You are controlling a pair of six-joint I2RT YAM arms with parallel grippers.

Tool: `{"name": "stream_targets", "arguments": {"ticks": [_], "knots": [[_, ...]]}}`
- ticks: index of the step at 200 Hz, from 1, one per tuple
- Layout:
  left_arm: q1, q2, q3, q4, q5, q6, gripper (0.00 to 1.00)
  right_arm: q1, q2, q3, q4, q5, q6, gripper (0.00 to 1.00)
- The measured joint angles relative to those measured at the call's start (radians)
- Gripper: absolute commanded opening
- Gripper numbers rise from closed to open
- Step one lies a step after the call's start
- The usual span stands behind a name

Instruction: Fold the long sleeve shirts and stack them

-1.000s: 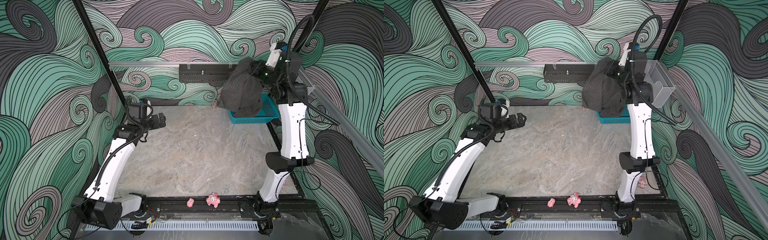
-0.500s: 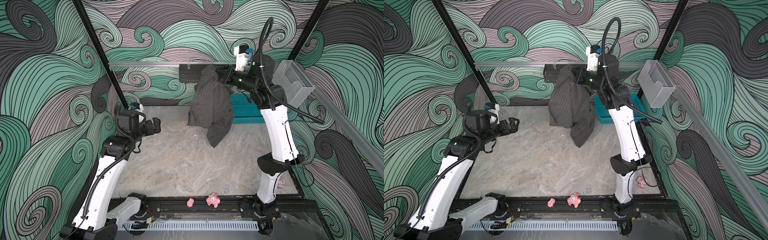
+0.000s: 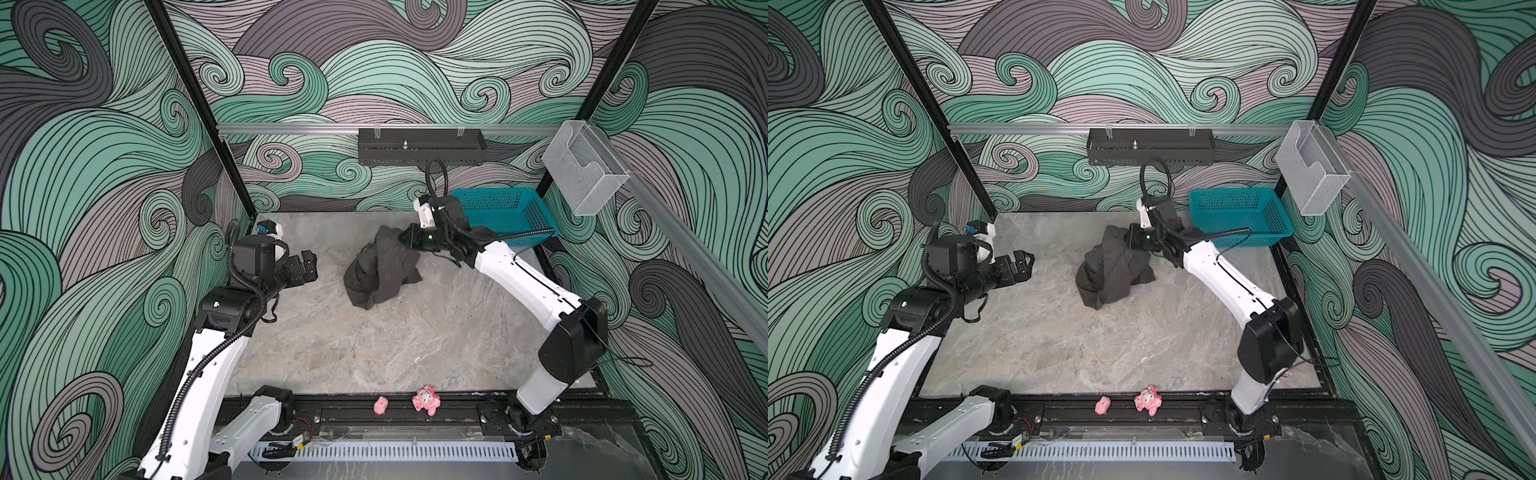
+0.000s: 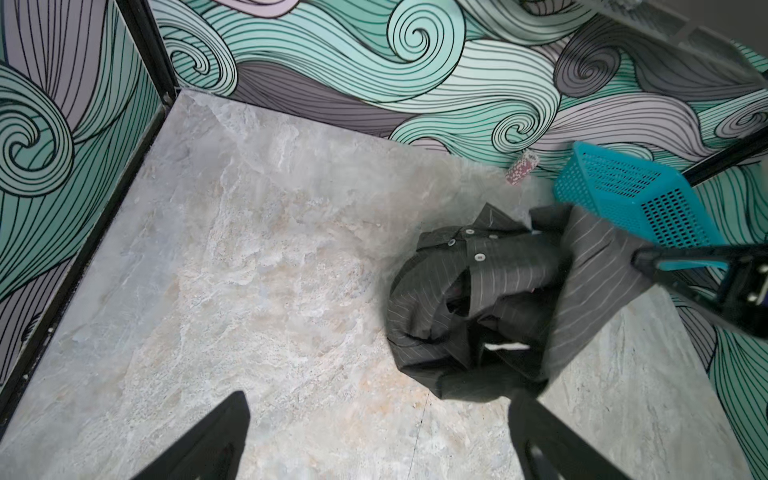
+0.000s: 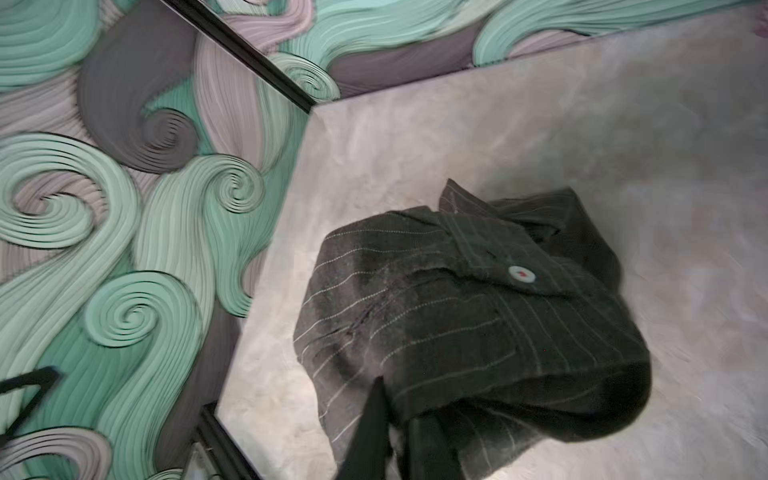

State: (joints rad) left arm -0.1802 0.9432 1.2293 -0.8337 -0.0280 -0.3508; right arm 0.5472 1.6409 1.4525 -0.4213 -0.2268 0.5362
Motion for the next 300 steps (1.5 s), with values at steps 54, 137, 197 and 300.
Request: {"name": "stream_targets", "arguments": {"ticks": [54,137,197,300], "knots": [[0.000,0.020,-0.087,-0.005,0.082,-0.003,0.93,-0.070,-0.304,-0.294,-0.072,0.215,-0.052,0.79],[-0.094,0.365,-0.173,0.125,0.225,-0.084,0.97,0.042,-0.189,-0.309,-0.092,0.199,-0.087,0.90],[-0.154,0.608,-0.153,0.259,0.329,-0.169,0.97,0.078,0.087,-0.171,-0.125,0.162,-0.116,0.60],[-0.225,0.699,-0.054,0.326,0.396,-0.202,0.96,-0.080,-0.169,-0.406,-0.222,0.257,-0.118,0.00]]}}
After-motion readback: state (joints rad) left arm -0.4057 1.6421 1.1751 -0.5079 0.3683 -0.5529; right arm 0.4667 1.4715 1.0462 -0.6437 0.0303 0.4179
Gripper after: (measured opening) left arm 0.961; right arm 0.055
